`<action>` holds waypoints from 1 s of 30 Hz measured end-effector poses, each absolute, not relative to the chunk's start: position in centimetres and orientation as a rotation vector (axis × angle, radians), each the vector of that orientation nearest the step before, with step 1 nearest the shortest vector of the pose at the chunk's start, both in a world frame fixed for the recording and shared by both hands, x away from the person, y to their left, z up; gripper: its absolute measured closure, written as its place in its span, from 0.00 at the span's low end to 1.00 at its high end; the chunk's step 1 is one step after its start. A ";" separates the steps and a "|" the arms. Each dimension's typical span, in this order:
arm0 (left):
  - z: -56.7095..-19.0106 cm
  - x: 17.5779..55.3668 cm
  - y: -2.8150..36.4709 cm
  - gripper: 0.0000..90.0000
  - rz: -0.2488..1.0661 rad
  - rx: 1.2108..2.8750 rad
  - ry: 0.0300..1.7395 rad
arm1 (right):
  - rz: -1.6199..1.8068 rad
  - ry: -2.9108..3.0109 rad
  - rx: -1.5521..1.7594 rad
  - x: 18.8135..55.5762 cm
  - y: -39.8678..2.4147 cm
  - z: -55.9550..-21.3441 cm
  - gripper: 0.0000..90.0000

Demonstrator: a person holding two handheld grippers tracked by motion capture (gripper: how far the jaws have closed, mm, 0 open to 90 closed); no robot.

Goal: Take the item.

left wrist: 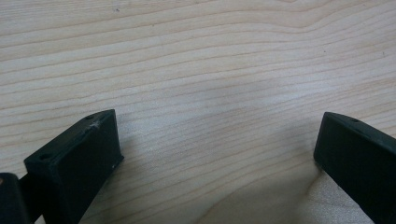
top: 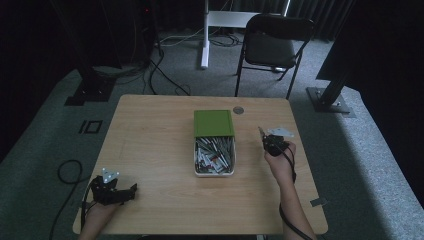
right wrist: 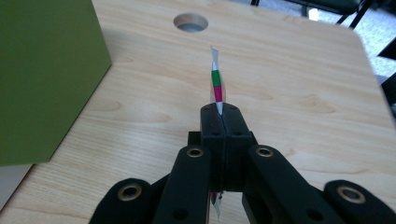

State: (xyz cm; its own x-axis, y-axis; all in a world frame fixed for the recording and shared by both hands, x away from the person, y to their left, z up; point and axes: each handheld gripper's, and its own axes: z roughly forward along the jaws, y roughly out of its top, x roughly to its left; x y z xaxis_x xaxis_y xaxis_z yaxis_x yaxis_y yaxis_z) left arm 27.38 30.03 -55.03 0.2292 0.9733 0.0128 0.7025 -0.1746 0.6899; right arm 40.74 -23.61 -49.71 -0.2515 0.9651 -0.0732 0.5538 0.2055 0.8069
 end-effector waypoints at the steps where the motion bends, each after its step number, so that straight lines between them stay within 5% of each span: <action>1: -55.0 27.4 30.0 0.01 0.629 1.947 1.535 | 0.899 1.899 1.411 40.8 -23.5 -49.9 1.00; 23: -55.0 27.4 30.0 0.01 0.629 1.947 1.534 | 0.942 2.035 1.437 40.9 -20.0 -53.8 0.97; 30: -55.0 27.4 30.0 0.01 0.629 1.948 1.534 | 1.021 2.053 1.469 40.8 -19.9 -54.4 0.82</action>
